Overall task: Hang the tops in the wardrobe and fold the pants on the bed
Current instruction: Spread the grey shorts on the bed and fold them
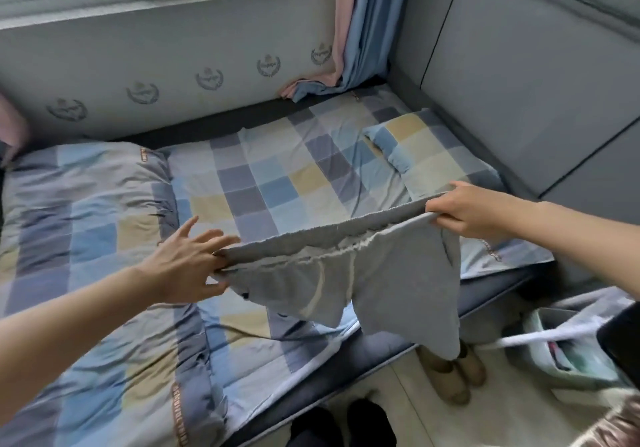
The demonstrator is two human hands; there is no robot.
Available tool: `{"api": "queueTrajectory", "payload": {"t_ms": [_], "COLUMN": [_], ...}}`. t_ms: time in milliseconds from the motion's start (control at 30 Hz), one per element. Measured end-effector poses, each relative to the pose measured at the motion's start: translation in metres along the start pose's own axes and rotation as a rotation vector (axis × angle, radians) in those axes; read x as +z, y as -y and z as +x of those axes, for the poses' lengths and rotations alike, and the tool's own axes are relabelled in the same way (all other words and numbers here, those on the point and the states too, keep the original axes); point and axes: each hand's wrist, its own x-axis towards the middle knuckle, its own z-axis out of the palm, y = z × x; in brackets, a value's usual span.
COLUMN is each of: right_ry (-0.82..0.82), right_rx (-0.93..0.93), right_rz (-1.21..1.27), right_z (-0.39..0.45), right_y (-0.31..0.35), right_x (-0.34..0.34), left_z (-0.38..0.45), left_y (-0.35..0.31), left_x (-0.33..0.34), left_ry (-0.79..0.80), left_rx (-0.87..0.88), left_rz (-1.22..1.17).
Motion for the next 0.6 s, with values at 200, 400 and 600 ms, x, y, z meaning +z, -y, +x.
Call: {"api": "queueTrajectory", "payload": {"t_ms": [200, 400, 600], "right_ry": [-0.009, -0.054, -0.113], "right_rx": [-0.005, -0.231, 0.180], "right_rz": [0.132, -0.015, 0.325], "right_z": [0.008, 0.012, 0.032], "right_y": [-0.024, -0.068, -0.092], "right_x": [0.011, 0.019, 0.016], "left_z": [0.010, 0.006, 0.027], "left_y": [-0.021, -0.014, -0.011], "left_x": [0.001, 0.001, -0.010], "left_ry": [-0.205, -0.332, -0.395], "left_rx": [-0.091, -0.360, -0.841], "left_rz": [-0.246, -0.796, -1.149]}}
